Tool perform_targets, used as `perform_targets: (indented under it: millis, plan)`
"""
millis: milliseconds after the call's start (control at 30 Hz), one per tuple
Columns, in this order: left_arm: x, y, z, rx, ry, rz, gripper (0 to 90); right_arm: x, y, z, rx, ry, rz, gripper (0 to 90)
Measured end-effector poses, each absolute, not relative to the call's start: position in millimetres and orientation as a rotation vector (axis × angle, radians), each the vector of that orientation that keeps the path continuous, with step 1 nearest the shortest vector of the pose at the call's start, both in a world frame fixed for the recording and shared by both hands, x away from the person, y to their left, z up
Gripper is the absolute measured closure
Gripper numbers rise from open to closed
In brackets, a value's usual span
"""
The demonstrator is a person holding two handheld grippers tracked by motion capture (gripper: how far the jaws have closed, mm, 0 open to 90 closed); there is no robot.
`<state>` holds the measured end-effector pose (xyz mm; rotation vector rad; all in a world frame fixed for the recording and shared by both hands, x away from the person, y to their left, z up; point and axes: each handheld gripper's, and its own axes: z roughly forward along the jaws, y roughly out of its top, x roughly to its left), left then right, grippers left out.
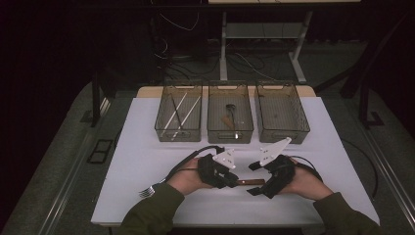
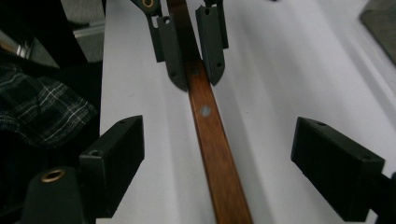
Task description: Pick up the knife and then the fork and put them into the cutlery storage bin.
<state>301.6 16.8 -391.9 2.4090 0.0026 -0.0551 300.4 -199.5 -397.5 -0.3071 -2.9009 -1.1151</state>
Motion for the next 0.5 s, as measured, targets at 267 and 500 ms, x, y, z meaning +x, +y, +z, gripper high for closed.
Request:
perform_targets:
  millis: [267, 500]
  plan:
    - [293.7, 14.8, -392.1, 2.425, -0.039, -0.06, 76.4, 296.6, -186.4, -403.1, -0.246, -2.863, -1.005, 41.5]
    - [291.3, 15.1, -391.1, 2.432, -0.062, -0.07, 76.4, 291.4, -180.8, -406.8, -0.193, -2.885, -0.968, 56.9]
